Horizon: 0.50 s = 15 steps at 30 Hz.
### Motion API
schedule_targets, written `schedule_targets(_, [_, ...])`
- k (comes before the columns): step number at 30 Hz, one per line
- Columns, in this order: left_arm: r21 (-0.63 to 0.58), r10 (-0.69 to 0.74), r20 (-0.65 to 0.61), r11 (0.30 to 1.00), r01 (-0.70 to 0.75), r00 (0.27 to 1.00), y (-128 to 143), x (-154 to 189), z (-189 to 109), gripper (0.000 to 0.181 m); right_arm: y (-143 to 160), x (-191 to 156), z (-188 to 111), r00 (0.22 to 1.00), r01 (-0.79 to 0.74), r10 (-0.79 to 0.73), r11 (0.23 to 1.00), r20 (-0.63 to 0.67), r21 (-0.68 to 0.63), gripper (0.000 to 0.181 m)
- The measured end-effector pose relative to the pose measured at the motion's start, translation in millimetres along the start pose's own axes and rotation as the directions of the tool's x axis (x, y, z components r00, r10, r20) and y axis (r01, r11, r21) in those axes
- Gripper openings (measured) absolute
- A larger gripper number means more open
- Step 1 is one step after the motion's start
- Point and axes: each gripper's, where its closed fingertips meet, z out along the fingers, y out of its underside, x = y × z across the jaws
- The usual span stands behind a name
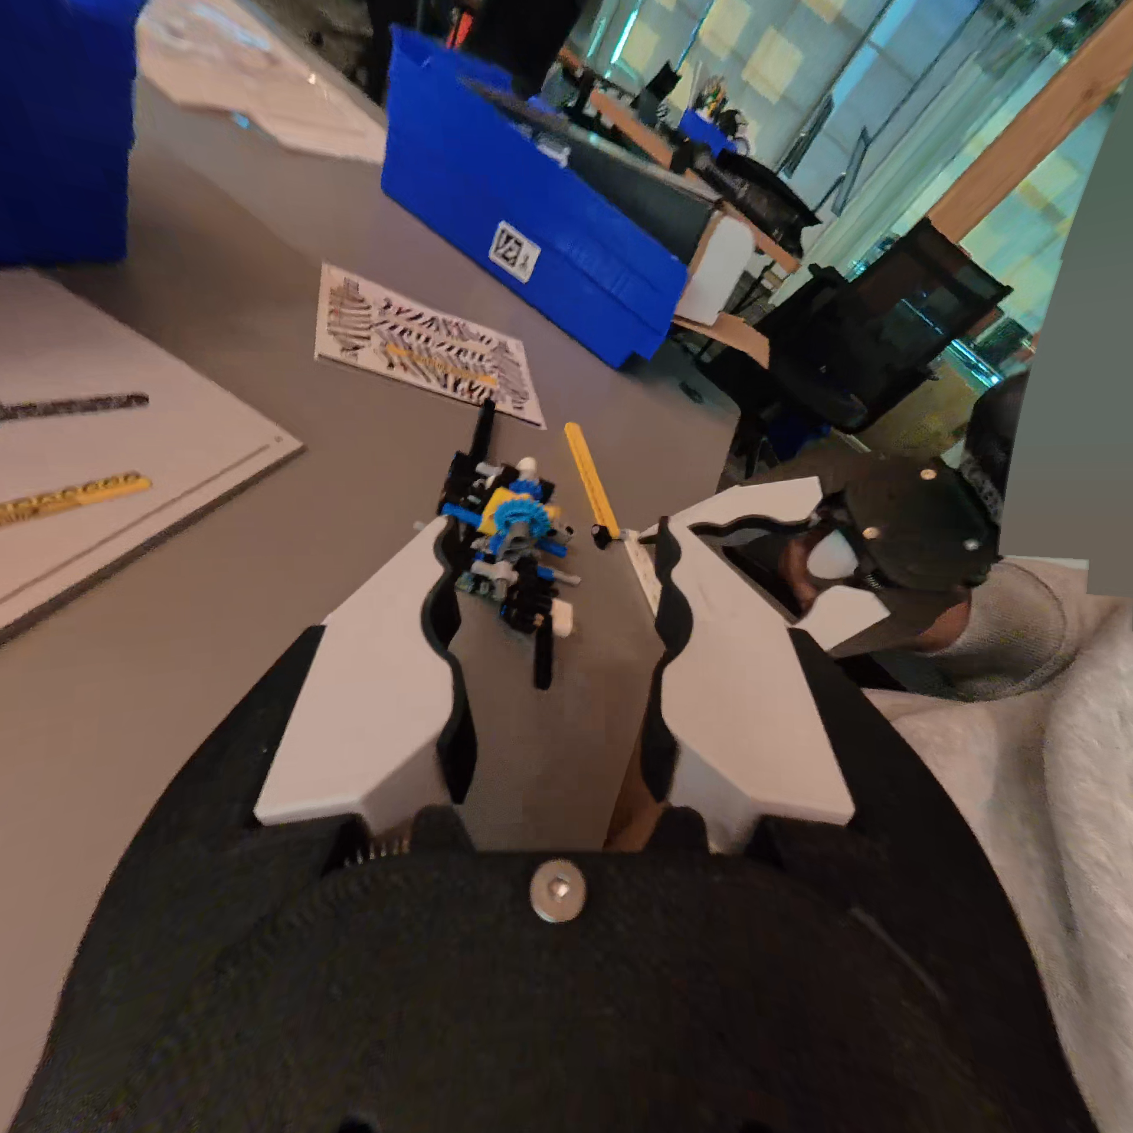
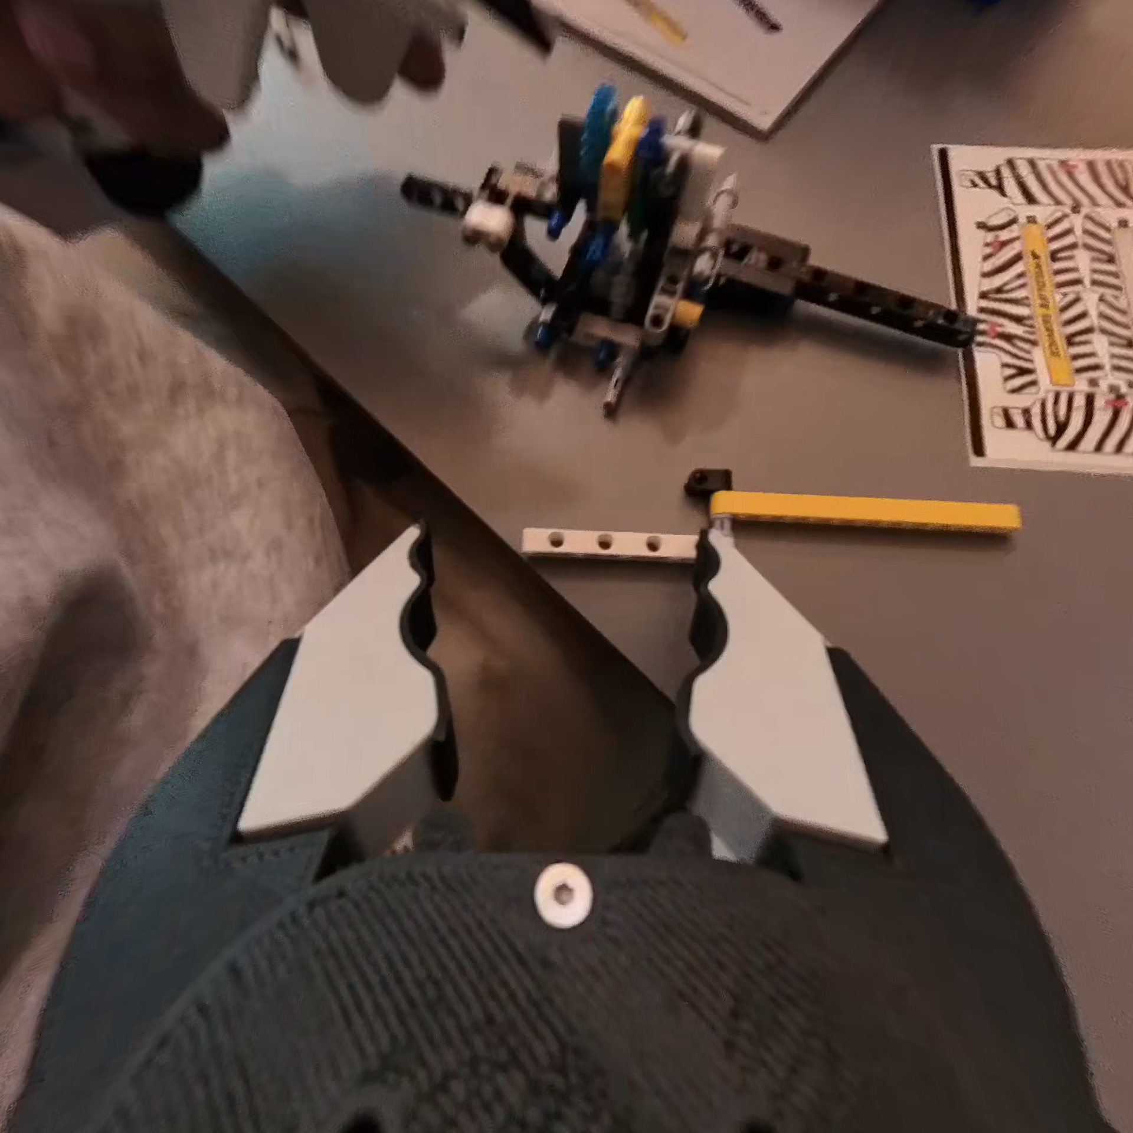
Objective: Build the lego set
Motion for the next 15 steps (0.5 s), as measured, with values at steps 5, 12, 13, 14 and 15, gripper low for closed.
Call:
schedule_targets(5, [-0.045,0.112,-0.148,0.992,-0.12,0.983,13,49,6,0.042,12,-2,11,0.934,0.325,-0.34,0.936,-0.107,-0.137,0.073])
schedule_targets(12, [-0.184,0.226,-0.198,0.947,-0.262,0.954,58,80,24,0.042,15,-1,9,0.798,0.559,-0.591,0.8,-0.122,-0.219,0.034])
schedule_targets(13, [-0.212,0.268,-0.178,0.929,-0.303,0.947,65,79,26,0.042,13,-3,7,0.776,0.588,-0.619,0.78,-0.122,-0.216,0.03])
schedule_targets(14, [-0.238,0.312,-0.163,0.908,-0.345,0.936,71,77,29,0.042,10,-6,4,0.756,0.614,-0.643,0.762,-0.125,-0.207,0.026])
schedule_targets(15, [-0.258,0.351,-0.149,0.889,-0.379,0.924,77,76,31,0.042,7,-8,1,0.743,0.63,-0.656,0.752,-0.13,-0.194,0.022])
